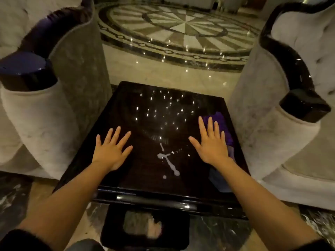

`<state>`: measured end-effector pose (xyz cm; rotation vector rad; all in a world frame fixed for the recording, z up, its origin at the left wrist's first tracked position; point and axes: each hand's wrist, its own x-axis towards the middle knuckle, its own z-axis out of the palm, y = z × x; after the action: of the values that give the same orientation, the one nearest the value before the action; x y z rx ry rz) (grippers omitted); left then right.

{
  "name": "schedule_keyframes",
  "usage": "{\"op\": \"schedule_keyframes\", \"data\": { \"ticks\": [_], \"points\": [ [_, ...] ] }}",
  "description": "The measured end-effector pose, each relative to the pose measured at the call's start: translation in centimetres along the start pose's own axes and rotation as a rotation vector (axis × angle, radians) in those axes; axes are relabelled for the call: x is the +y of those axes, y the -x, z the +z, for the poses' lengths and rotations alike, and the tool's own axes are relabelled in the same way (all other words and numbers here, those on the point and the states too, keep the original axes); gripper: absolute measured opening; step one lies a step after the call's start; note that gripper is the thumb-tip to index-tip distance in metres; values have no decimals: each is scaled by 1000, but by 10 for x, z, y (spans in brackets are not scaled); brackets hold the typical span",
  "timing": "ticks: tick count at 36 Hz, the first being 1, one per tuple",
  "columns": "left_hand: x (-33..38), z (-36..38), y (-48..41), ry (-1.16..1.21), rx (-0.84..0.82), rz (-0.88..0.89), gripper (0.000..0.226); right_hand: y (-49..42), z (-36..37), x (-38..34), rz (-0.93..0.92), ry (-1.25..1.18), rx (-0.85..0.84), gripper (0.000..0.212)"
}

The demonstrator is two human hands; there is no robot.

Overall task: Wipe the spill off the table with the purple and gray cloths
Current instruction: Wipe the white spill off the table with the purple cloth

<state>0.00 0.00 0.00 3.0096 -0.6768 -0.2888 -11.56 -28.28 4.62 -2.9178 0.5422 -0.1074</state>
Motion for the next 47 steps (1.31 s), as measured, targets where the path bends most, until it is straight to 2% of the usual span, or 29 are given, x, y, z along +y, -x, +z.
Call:
{"op": "schedule_keyframes", "data": {
  "ticks": [8, 13, 34, 39, 47],
  "points": [
    [-11, 35, -12, -3, -46, 13, 59, -12, 31, 3, -27, 21, -8, 66],
    [-14, 41, -14, 50, -10, 15, 59, -24, 40, 15, -22, 34, -24, 65],
    [-15, 42, -15, 71, 31, 16, 58, -112, 52, 83, 167, 28, -116, 65],
    [-15, 40, -14, 94, 37, 23, 57, -121, 50, 94, 202, -100, -91, 67],
    [-13, 39, -12, 116, 47, 26, 57, -129, 59, 108, 294, -58, -62, 61]
  ]
}}
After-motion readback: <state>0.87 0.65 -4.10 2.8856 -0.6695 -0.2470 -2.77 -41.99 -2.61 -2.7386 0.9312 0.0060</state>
